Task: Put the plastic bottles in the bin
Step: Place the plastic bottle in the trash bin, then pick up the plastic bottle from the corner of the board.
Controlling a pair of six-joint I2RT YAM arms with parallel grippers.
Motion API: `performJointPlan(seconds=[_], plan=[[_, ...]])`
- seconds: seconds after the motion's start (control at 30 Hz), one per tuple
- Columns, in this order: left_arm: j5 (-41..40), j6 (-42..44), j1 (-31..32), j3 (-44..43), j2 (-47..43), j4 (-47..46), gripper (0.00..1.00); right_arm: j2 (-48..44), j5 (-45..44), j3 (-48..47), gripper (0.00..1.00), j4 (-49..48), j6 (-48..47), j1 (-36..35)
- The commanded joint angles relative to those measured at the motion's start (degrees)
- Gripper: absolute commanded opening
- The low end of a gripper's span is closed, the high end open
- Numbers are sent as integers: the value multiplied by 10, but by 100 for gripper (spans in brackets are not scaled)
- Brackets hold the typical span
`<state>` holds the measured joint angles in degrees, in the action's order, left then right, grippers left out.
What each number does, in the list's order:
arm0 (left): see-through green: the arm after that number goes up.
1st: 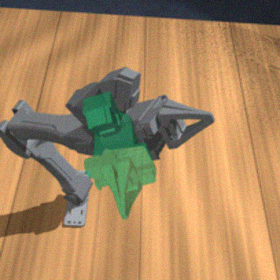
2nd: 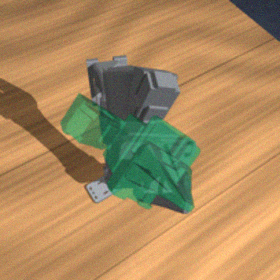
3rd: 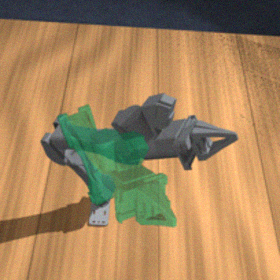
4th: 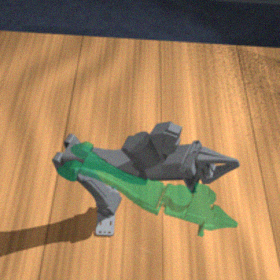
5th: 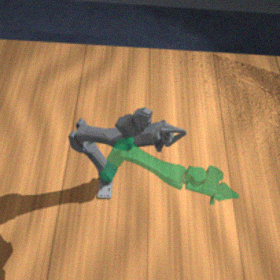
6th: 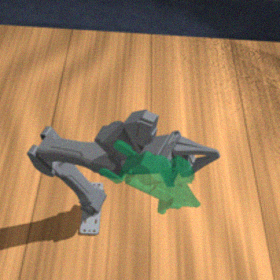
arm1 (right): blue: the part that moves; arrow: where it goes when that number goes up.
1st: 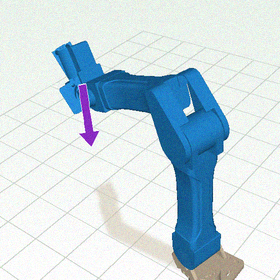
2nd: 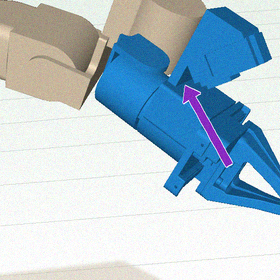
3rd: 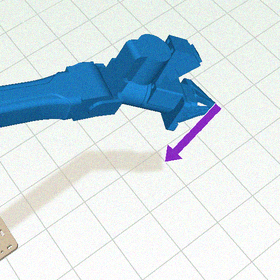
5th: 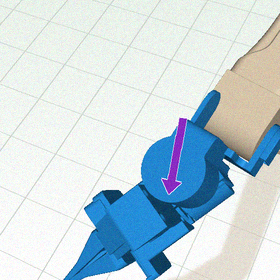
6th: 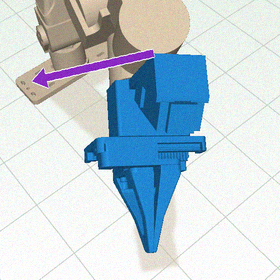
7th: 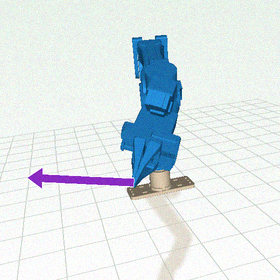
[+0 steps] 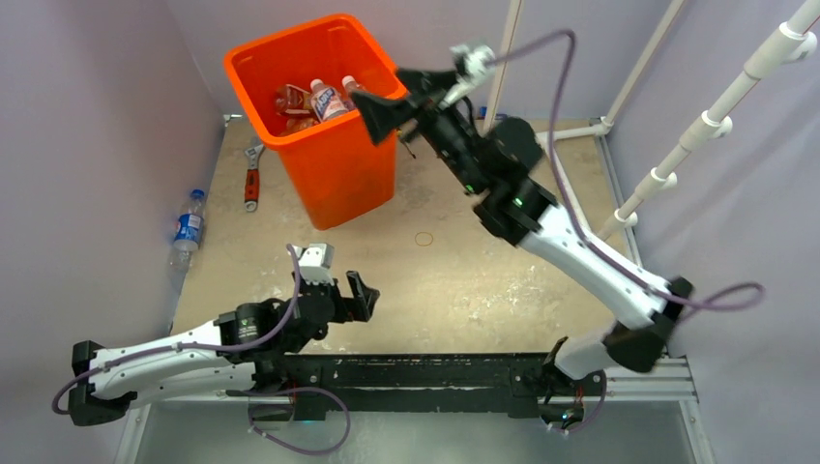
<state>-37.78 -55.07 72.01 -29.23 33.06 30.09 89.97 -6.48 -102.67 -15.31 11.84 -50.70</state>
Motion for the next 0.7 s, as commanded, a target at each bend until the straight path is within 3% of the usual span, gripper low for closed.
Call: performJointPlan(seconds=[0.0,0.23,0.27,0.33,0.43,0.6,0.67], plan=[[-105,-2,-1,-81,15,114,99,-149,-92,225,99,-92,21,3],[-226,-90,-2,-120,9,217,99,-298,-115,465,99,-93,72,3],[-260,-96,-2,-134,9,252,99,-318,-117,489,99,-86,75,3],[-317,-200,8,-177,29,369,99,-358,-121,532,99,-64,79,3],[-354,-295,5,-245,92,516,99,-415,-135,599,99,-49,85,3],[-346,-228,-51,-284,147,504,99,-457,-126,681,99,-54,102,4],[-330,-137,-71,-298,184,438,99,-462,-127,705,99,-57,108,4]])
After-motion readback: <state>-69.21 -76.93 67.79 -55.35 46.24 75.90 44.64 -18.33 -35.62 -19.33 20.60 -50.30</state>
